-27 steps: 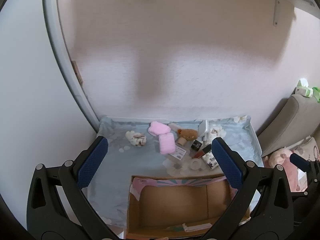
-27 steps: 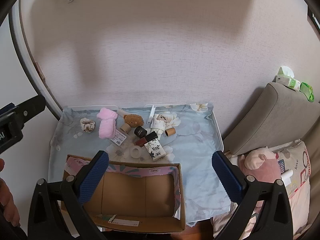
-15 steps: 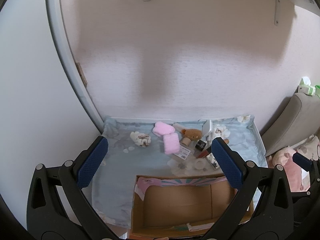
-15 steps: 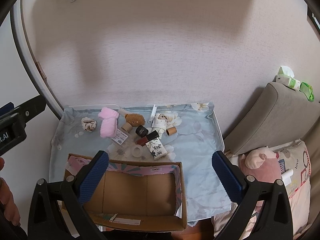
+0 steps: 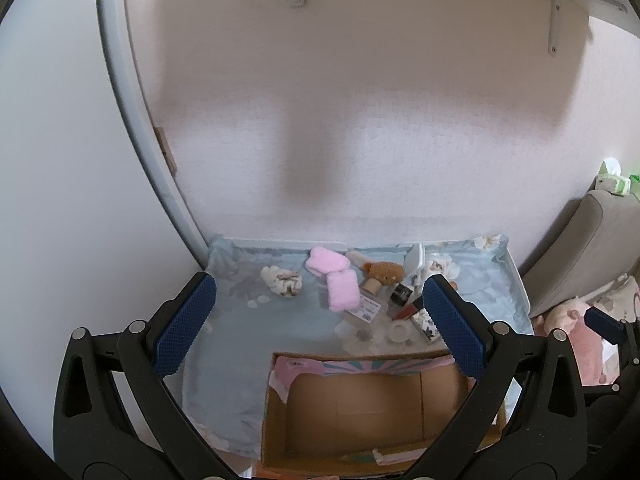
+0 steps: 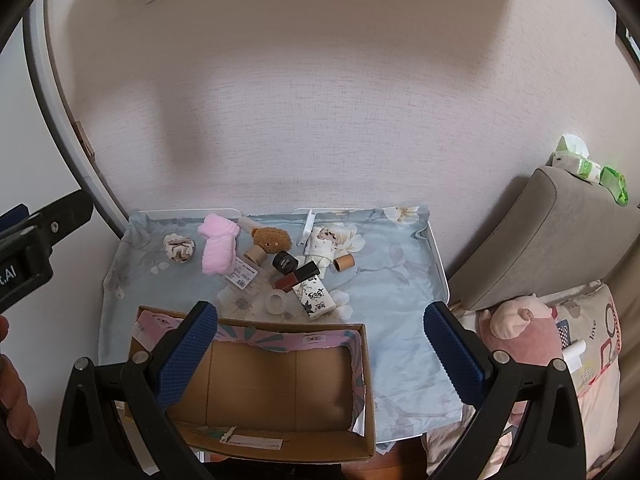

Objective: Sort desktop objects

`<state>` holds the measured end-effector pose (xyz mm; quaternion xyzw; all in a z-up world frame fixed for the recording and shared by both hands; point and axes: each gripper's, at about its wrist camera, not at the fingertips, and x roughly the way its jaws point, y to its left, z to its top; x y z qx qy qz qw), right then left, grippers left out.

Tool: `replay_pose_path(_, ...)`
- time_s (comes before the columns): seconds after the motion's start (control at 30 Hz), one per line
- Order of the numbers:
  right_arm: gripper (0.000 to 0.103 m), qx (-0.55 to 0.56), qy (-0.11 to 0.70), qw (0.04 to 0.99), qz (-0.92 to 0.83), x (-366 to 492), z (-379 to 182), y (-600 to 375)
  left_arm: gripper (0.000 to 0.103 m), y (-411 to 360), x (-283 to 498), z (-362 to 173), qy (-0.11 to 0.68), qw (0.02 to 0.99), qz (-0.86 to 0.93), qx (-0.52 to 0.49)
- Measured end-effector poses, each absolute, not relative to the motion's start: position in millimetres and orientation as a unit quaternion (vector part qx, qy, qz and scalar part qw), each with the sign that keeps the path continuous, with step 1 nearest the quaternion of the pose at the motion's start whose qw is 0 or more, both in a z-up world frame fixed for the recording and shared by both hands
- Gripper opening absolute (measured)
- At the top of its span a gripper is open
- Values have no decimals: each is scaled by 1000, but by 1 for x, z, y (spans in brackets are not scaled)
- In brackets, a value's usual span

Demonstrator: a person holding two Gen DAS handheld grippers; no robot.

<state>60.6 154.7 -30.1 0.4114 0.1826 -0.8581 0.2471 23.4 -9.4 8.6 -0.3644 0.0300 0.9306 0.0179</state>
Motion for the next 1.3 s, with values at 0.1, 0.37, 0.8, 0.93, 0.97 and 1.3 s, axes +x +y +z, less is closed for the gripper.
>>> replay_pose_path(0.1, 103, 402, 194, 266, -854, 60, -30, 155, 103, -9, 24, 9, 33, 20, 931, -363)
replay_pose_path(0.37, 102, 400, 198, 267, -854, 59, -30, 156, 103, -12, 21, 8, 21, 35, 930, -364)
replay_pose_path(0.8, 102, 393, 201, 271, -856, 57, -29, 157, 103, -11, 23, 9, 21, 41, 934, -354)
replay_pose_path(0.93, 103, 392, 202, 270, -856, 58, -28, 156, 103, -11, 22, 9, 20, 48, 935, -352)
replay_pose_path(0.97, 103, 393, 201, 269, -856, 56, -28, 156, 103, -11, 23, 8, 18, 51, 936, -348)
replay_pose_path(1.3, 103, 391, 202, 271, -857, 58, -28, 155, 103, -18, 26, 3, 5, 61, 934, -352)
